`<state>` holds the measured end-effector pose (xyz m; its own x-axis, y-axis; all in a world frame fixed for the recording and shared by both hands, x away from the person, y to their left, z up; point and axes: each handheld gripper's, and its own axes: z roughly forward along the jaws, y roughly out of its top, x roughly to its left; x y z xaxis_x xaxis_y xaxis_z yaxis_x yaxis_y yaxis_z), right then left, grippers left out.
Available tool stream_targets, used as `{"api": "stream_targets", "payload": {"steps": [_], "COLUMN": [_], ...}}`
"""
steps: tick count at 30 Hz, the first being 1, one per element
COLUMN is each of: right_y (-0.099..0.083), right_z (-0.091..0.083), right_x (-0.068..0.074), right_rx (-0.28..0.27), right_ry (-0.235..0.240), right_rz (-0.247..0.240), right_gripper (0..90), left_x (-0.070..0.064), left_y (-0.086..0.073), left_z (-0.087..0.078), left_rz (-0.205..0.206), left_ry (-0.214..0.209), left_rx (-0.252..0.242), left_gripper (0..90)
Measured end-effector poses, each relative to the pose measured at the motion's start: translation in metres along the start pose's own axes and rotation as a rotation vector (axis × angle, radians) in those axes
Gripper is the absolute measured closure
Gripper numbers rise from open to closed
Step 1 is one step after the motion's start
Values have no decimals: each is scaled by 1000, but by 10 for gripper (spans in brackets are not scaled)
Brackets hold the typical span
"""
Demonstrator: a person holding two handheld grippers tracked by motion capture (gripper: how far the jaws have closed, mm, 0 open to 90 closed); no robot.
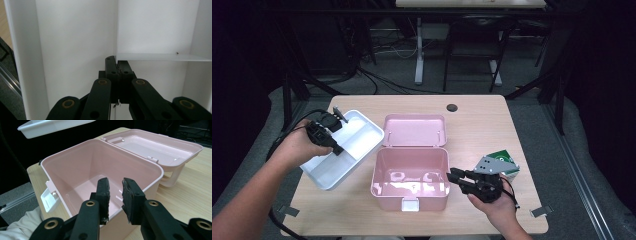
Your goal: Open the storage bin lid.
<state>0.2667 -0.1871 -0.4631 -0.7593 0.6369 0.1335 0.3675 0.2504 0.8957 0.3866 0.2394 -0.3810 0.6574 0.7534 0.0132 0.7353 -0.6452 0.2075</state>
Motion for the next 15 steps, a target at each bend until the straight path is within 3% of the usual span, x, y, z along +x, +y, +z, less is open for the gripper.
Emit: {"api": "stream_targets", "payload": {"steps": [5, 15], "right_y": [1, 0], "right_z": [1, 1], "right_x": [1, 1], "right_rx": [-9, -1], "right_ry": [-1, 0], "right_rz": [0, -1], "right_gripper": [748, 744], "left_x": [8, 17], "left_y": [-7, -23], "left_z": [5, 35], "left_rz": [-23, -50], "left_ry": [10, 15], "left_rx": [11, 65], "left_gripper": [894, 893]}}
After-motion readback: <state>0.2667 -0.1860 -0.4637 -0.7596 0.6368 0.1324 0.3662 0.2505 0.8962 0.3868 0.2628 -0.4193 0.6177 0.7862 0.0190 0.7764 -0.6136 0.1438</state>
